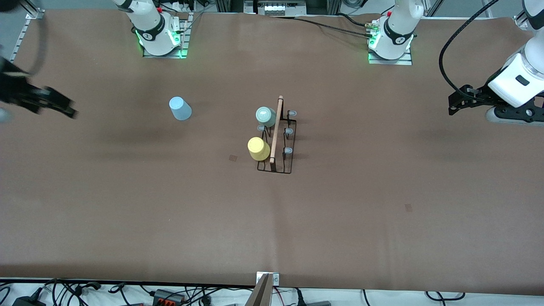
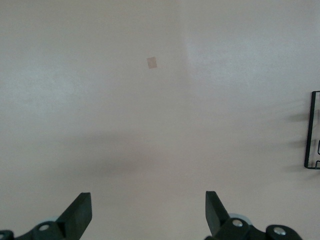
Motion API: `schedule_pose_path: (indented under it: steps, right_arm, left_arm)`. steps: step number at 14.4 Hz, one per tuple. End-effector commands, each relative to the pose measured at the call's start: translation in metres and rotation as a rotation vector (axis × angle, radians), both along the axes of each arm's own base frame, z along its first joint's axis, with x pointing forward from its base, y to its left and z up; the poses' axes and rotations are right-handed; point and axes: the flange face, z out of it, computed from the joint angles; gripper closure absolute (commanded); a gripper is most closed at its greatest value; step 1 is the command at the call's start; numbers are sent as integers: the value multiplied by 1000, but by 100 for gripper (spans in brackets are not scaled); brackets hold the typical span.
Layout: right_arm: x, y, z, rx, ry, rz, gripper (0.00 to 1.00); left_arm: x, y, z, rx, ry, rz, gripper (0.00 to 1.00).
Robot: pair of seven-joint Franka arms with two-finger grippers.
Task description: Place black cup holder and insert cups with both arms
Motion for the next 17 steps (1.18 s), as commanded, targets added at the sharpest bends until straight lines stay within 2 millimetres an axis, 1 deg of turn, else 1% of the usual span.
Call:
schedule_pose_path:
  steps: [1, 4, 6, 7, 9, 12, 17]
  right_arm:
    - [3, -5, 12, 9, 14, -2, 0]
    - [11, -3, -4, -39, 39, 7, 0]
    - [14, 12, -7, -38, 37, 37, 0]
    - [15, 12, -10, -36, 37, 40, 0]
    - [15, 10, -8, -35, 31, 57, 0]
    - [15, 8, -6, -41, 24, 164, 0]
    - [15, 9, -7, -37, 26, 163, 0]
  left_arm:
    - [4, 2, 5, -18, 6, -14, 0]
    - [3, 1, 6, -18, 6, -16, 0]
    - [3, 6, 6, -18, 6, -8, 0]
    - [3, 6, 5, -18, 7, -6, 0]
    - [3, 5, 5, -18, 9, -8, 0]
    - [3, 5, 5, -19, 14, -8, 0]
    - [2, 4, 5, -34, 19, -7, 0]
